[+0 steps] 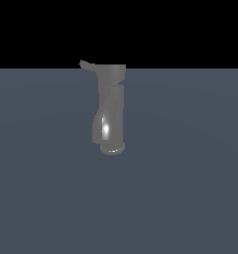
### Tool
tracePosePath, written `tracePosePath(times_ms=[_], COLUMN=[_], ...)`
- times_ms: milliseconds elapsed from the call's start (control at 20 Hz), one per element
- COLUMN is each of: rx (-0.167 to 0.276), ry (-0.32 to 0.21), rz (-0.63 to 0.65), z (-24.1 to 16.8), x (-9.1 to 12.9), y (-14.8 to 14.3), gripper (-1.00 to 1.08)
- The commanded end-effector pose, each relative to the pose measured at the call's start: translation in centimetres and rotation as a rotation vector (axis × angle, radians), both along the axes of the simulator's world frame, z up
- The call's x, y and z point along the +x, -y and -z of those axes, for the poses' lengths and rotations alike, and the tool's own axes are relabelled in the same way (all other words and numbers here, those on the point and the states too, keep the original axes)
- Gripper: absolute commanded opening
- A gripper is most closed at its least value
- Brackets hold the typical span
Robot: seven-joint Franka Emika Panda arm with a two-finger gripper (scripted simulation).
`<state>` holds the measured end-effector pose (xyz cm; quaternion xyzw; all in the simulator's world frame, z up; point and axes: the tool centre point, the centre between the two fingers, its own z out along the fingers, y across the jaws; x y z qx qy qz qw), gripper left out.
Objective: Turn on the faucet by rotating a designated handle.
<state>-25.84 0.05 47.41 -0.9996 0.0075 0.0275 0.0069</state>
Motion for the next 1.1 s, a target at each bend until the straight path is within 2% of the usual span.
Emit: tracePosePath(times_ms=[0, 450, 750, 1050], rx=[0.000, -0.030, -0.029, -0.027], ry=[0.000, 0.042, 0.041, 0.042], rz=[0.000, 0.013, 0.022, 0.071], z=[0.0, -1.2, -1.1, -1.0], x=[0.0, 1.0, 1.2, 2.3], y=[0.0, 0.1, 0.1, -0.1], gripper=[-1.00, -1.00, -1.00, -1.00])
